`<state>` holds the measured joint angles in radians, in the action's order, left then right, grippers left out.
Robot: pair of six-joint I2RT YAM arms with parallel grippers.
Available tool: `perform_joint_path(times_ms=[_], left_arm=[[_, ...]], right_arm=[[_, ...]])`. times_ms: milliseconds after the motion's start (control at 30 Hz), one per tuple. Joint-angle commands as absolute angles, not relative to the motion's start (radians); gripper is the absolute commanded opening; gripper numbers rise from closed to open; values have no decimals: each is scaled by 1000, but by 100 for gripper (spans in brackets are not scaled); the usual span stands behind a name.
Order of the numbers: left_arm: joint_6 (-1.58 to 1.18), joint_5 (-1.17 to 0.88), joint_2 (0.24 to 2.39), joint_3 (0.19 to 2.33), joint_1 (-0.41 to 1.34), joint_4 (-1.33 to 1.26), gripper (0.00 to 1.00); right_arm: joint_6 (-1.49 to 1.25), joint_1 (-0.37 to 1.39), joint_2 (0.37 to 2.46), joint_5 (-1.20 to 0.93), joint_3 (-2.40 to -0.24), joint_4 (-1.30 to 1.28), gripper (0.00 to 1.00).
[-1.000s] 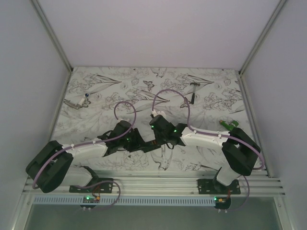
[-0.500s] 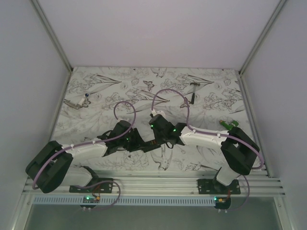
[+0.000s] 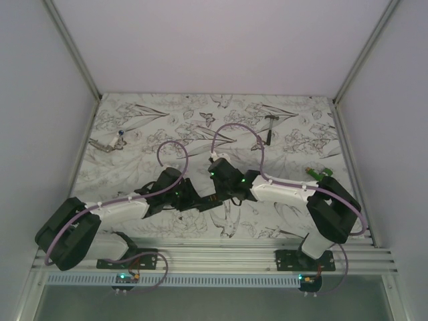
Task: Snap on the fuse box
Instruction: Install the fuse at the fuse box base.
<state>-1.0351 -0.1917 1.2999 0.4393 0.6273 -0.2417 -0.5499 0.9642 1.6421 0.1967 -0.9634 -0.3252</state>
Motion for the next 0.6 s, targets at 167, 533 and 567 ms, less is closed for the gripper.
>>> perform_joint_path(times_ms=[167,533,567], left_arm=[[-998,-124,1310,413,611,-106,37],[-1001,-121,1293,407,572,-104,35],[-1000,-121,1290,407,570,-104,35]], right_arm=[[-471,968,1821,139,-872,-579,0],[-480,1001,1884,134,-878,-586,0],[-482,1002,1885,135,-877,-586,0]])
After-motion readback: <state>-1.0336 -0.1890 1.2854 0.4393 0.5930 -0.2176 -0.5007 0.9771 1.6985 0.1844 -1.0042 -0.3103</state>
